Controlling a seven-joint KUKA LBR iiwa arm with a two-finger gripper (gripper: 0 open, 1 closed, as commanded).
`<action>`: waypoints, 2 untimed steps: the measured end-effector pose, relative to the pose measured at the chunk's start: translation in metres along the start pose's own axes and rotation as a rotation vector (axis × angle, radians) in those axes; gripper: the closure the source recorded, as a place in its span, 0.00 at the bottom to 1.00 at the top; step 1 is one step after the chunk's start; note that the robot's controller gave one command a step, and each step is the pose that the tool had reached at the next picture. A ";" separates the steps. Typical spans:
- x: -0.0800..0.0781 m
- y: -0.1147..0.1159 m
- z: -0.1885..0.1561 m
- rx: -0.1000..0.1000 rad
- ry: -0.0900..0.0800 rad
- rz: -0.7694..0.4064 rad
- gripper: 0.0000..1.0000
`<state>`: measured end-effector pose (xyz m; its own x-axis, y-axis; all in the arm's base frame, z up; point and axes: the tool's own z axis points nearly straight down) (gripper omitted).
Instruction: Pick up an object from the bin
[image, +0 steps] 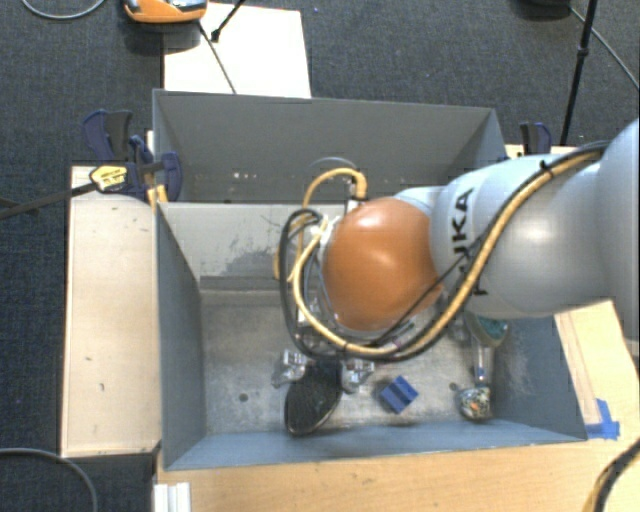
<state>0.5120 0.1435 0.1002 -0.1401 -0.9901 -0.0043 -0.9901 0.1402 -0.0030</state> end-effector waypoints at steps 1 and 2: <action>0.008 -0.003 0.027 0.003 0.001 -0.293 0.00; 0.007 -0.004 0.026 -0.001 0.000 -0.284 0.00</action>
Offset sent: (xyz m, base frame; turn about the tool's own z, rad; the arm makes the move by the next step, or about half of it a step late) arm -0.0007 -0.0088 -0.0302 -0.2966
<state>0.5148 0.1362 0.0741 0.1426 -0.9898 -0.0029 -0.9898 -0.1426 -0.0034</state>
